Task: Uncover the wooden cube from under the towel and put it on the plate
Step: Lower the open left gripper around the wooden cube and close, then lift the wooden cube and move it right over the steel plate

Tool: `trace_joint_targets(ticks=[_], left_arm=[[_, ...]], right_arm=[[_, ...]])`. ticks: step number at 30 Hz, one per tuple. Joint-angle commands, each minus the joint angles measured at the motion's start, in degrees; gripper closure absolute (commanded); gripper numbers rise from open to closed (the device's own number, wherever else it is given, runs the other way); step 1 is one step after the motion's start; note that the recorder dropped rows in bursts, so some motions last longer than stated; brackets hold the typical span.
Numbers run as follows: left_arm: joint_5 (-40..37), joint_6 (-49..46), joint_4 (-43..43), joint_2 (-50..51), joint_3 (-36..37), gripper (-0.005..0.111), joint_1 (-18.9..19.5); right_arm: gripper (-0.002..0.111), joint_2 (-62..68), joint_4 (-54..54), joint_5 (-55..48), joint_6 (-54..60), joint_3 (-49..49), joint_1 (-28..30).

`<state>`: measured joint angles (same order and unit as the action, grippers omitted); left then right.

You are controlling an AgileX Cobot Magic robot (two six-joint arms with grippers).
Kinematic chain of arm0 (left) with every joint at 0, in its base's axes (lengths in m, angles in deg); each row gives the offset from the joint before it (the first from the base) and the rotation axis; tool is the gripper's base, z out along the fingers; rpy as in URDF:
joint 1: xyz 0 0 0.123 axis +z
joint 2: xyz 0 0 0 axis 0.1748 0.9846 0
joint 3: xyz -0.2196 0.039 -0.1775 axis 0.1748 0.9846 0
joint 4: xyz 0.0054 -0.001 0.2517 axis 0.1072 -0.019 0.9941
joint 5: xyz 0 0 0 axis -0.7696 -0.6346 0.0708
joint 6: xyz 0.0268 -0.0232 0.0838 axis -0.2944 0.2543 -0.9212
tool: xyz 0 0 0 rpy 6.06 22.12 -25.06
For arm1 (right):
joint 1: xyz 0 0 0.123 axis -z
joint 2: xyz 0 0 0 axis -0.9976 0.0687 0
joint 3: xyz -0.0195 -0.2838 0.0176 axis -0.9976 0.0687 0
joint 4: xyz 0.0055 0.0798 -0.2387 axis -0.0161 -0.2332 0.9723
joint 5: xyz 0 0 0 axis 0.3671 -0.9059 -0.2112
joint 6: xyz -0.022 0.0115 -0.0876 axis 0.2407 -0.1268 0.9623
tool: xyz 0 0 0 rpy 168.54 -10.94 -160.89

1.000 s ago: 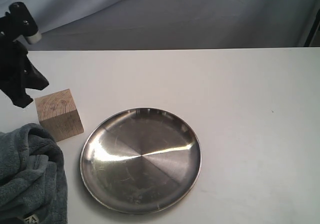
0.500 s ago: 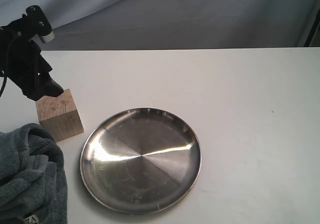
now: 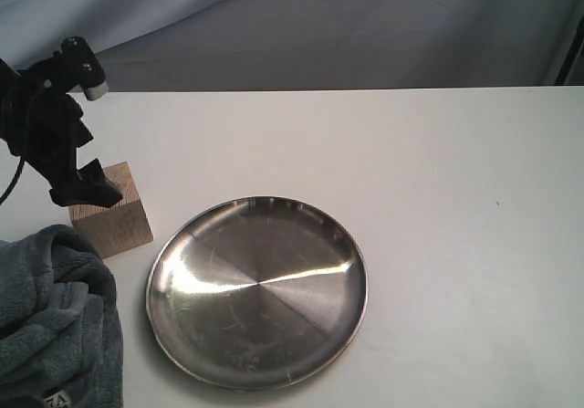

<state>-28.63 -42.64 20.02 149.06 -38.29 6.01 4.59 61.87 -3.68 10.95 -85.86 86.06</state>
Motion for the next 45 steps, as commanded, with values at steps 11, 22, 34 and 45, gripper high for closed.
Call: trace_joint_targets(ticks=[11,22,34,45], left_arm=[[7.62,-2.93,1.83,7.98,-0.14,0.003,0.08],[9.38,5.75,1.47,3.58,-0.28,0.003,0.08],[4.66,6.12,-2.45,2.79,-0.28,0.003,0.08],[9.61,6.11,-1.22,7.32,-0.28,0.003,0.08]], right_arm=[[0.108,-0.35,-0.24,0.01,-0.18,0.14,-0.04],[0.108,-0.35,-0.24,0.01,-0.18,0.14,-0.04],[0.108,-0.35,-0.24,0.01,-0.18,0.14,-0.04],[0.108,-0.35,-0.24,0.01,-0.18,0.14,-0.04]])
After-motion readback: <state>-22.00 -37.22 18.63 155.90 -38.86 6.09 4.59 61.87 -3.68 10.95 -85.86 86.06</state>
